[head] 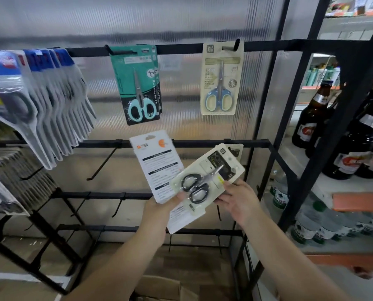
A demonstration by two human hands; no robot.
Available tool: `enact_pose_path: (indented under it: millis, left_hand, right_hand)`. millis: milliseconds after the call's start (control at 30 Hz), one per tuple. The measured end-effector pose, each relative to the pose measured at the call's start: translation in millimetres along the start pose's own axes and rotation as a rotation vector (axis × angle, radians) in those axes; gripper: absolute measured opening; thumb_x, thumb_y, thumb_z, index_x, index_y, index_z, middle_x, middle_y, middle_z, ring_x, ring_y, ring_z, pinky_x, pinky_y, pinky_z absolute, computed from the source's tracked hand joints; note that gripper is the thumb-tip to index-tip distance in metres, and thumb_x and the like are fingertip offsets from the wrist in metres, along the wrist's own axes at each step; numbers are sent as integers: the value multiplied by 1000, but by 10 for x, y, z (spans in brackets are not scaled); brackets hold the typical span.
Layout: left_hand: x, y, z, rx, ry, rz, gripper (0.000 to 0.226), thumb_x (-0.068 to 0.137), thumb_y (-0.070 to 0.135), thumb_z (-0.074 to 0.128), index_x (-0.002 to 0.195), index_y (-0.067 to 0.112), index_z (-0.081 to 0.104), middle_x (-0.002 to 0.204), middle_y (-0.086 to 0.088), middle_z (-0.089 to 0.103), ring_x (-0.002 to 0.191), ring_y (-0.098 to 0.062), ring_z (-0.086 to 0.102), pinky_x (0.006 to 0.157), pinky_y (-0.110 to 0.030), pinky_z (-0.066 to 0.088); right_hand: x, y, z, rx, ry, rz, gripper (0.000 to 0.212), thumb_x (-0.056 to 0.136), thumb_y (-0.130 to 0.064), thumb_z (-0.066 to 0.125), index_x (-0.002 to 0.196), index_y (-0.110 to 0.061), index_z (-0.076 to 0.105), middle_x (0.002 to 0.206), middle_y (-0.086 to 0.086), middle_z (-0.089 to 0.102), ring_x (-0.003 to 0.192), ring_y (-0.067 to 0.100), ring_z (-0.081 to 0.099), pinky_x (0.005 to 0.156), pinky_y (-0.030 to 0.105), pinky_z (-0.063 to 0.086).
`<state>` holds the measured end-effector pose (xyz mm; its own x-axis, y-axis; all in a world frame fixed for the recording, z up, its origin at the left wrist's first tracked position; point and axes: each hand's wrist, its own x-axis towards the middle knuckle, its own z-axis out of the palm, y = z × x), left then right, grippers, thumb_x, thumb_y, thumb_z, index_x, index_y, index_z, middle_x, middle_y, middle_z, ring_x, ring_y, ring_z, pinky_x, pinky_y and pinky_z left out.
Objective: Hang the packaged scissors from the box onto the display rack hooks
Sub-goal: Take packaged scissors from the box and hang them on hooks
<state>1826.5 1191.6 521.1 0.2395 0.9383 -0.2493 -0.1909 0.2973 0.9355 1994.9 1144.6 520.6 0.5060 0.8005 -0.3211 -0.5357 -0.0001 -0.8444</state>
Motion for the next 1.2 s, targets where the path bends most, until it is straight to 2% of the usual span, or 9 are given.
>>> enact_pose_path:
  millis: [167,333,467,633,733,833,967,1067,1200]
  left_hand:
    - [-51,-14,-2,135,-42,52,16,84,7,68,87,23,66,88,10,68,83,-9,63,62,-21,45]
    - [-18,14,-18,146,-33,57,15,84,9,67,88,23,65,89,10,67,84,-10,62,62,-23,45]
    - [17,6,-23,160,-33,57,15,84,9,67,88,24,66,88,10,67,82,-10,62,61,-22,45]
    - [49,30,-82,166,-53,42,17,84,9,67,95,22,67,97,7,70,90,-14,65,67,-25,49]
    - [56,82,-107,202,-95,38,18,86,13,65,100,25,66,100,9,70,93,-12,64,73,-26,49]
    - [52,92,-95,220,-98,27,17,88,16,64,94,32,65,95,15,69,93,-11,63,81,-30,47]
    - [57,138,-135,249,-126,-19,16,89,16,62,96,30,66,99,12,70,98,-15,63,89,-37,47]
    - [65,199,-225,294,-216,11,23,92,9,57,105,26,66,107,9,70,102,-14,64,92,-37,50]
    - [82,152,-307,485,-173,161,28,95,5,51,112,25,59,120,2,62,114,-19,58,95,-32,46]
  right_hand:
    - [244,-11,-313,-336,423,-288,28,94,1,41,82,-18,56,86,5,64,92,31,60,76,34,44]
    - [377,-34,-519,-717,412,-422,30,95,-3,43,117,-14,62,98,1,65,89,18,57,77,30,43]
    - [457,-17,-564,-865,360,-432,32,93,-6,45,115,-17,64,92,-1,69,82,17,60,67,27,42]
    - [555,-84,-476,-892,343,-368,25,92,-6,45,104,-16,65,84,-1,65,78,20,60,72,33,49]
    - [674,-163,-359,-900,358,-316,19,94,-5,43,96,-15,59,89,2,61,66,13,52,53,24,39]
    - [807,-190,-253,-901,431,-257,19,98,-13,44,109,-9,59,97,7,56,83,24,53,60,25,32]
    - [856,-95,-113,-774,492,-163,29,96,-14,46,123,-3,50,119,19,59,105,35,56,84,34,46]
    - [686,29,-3,-577,498,-43,48,93,-9,53,137,-4,34,130,16,49,110,32,52,79,27,40]
    - [323,271,230,-520,166,20,40,91,-23,60,128,-13,48,118,3,57,100,19,57,85,30,46]
